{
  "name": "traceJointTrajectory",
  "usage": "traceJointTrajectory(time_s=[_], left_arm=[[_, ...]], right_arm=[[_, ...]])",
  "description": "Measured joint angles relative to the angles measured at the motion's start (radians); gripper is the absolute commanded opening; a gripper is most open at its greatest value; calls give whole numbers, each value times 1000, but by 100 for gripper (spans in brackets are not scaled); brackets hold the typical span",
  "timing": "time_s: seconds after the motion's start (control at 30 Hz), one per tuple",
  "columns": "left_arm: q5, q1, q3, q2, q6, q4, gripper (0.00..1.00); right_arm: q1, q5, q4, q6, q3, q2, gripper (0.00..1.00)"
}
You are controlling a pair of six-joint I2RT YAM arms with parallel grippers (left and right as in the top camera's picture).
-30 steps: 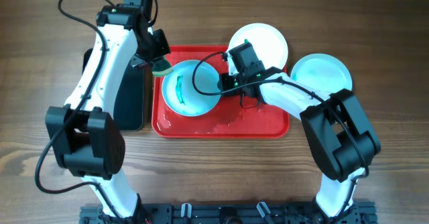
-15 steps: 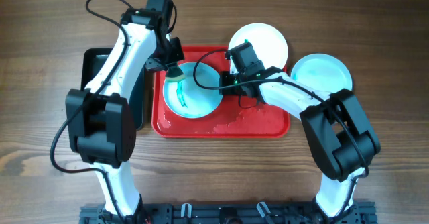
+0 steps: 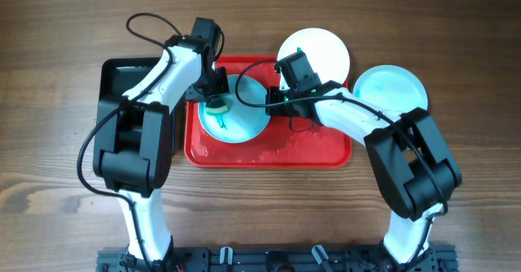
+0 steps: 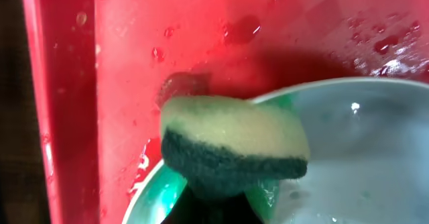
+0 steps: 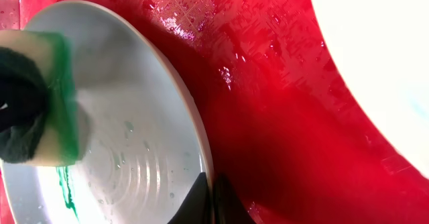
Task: Clean dirty plates on tray and stack at the side
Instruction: 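Scrub the second plate with the sponge in the left gripper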
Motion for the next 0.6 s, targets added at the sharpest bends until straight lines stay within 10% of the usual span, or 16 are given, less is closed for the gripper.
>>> traceJointTrajectory(time_s=[0.4, 0.6], left_arm=[[492, 7, -104, -6, 367, -68, 4], [406, 0, -102, -8, 258, -76, 4]], right_arm=[[-2, 1, -4, 0, 0, 0, 4], [3, -1, -4, 0, 0, 0, 4]])
